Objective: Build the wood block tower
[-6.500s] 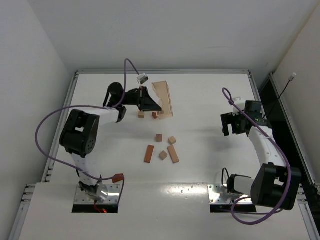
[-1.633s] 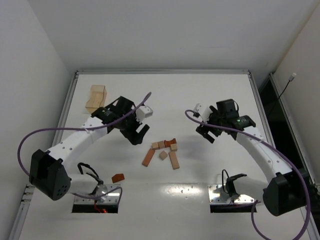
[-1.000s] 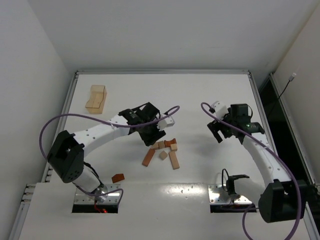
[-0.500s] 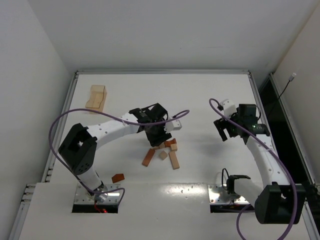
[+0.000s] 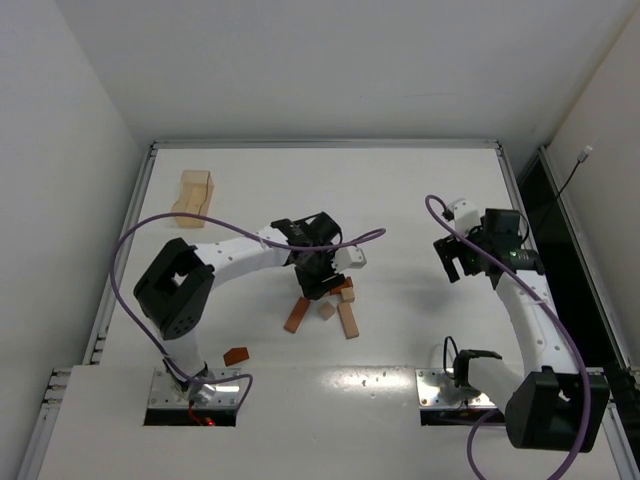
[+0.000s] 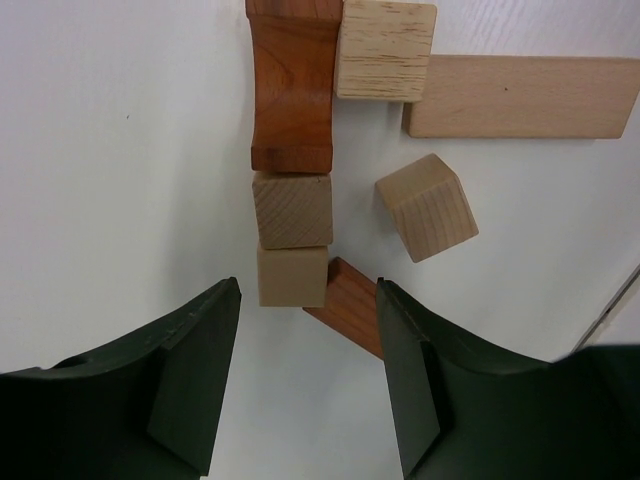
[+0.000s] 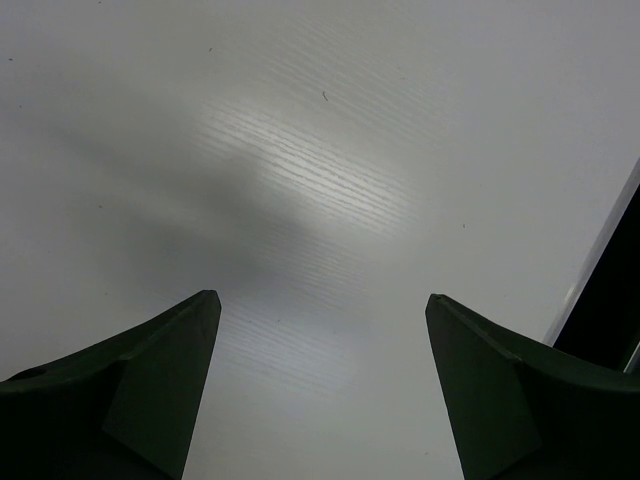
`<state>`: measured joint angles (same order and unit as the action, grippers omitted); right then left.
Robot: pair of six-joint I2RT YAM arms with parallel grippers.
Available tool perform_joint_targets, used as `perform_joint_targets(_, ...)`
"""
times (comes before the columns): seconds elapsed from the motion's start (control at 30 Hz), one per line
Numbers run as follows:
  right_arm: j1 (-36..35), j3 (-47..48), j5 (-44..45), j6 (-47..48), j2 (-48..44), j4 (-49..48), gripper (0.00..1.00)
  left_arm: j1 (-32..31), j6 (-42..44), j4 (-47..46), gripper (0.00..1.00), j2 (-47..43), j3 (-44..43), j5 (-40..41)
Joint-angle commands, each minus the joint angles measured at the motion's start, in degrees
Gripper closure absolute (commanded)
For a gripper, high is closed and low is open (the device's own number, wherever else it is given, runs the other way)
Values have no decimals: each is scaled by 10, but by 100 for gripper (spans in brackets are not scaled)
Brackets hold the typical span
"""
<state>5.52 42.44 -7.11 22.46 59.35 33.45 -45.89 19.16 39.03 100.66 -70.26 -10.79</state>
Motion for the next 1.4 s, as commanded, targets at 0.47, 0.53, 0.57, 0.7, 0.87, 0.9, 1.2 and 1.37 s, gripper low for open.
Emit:
perform_joint_targets(0.47, 14, 12, -11, -5, -10, -5, 19, -12, 31, -27, 47, 55, -30, -20)
perform_joint_targets(0.53, 14, 12, -11, -5, -10, -5, 19, -12, 31, -33, 47, 60, -30, -15)
perform_joint_targets(0.57, 14, 12, -11, -5, -5, -5, 19, -12, 31, -33, 47, 60, -30, -15)
perform_joint_targets(0.7, 14, 12, -11, -5, -5, -5, 19, -12, 36, -38, 49, 72, -30, -15)
perform_joint_targets(0.87, 14, 12, -11, -5, 1, -5, 19, -12, 41, -43, 60, 78, -30, -10)
perform_joint_targets(0.9, 14, 12, -11, -5, 1, -5, 19, -12, 41, -43, 62, 83, -30, -10)
perform_joint_targets(1.2, 14, 6, -11, -5, 1, -10, 19, -7, 57, -33, 87, 94, -30, 8)
perform_joint_targets(1.37, 14, 6, -11, -5, 1, -15, 19, -7, 63, -33, 96, 99, -30, 19)
